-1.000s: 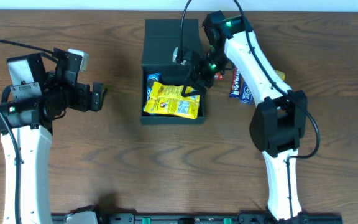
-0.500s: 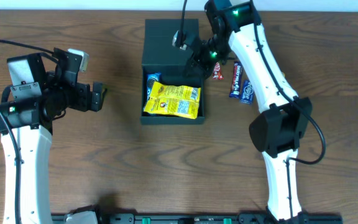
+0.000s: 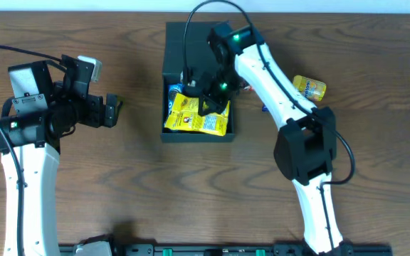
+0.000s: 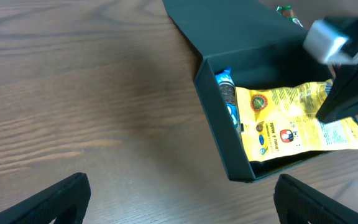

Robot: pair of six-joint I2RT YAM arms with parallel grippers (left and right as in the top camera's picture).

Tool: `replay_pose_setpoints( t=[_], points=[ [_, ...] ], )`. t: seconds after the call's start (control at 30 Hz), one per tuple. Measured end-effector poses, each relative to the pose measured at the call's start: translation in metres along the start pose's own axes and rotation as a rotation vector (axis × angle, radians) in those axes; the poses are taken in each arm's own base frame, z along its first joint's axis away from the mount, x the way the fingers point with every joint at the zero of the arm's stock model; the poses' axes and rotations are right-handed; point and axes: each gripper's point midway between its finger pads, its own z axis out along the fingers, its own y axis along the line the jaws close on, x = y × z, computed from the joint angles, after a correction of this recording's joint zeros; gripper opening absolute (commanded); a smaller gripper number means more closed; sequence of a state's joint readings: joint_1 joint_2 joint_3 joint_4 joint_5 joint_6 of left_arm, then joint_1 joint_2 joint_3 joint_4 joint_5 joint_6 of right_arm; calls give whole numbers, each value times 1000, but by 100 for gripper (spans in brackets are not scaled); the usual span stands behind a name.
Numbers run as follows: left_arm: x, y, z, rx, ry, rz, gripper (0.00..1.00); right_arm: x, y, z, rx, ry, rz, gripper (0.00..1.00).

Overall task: Pack container
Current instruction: 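Press the yellow bag down into the box with the right gripper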

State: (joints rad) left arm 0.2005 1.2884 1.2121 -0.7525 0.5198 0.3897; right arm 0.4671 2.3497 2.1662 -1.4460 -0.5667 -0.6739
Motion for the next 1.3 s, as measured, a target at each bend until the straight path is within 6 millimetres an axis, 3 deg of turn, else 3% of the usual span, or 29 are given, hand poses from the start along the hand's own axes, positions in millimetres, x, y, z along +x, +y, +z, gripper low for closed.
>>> replay_pose_setpoints(
  t=[0.2,0.43,0.93,1.3],
  points=[
    [0,0,0,0,0,0,95,18,-13,17,25,52,53,1],
    [0,0,0,0,0,0,95,24,-20,18,55,77,69,1],
    [0,0,0,0,0,0,95,51,-53,5,195,169,129,1],
    [0,0,0,0,-1,1,95,45,-56,-6,249,148,141,1]
  ],
)
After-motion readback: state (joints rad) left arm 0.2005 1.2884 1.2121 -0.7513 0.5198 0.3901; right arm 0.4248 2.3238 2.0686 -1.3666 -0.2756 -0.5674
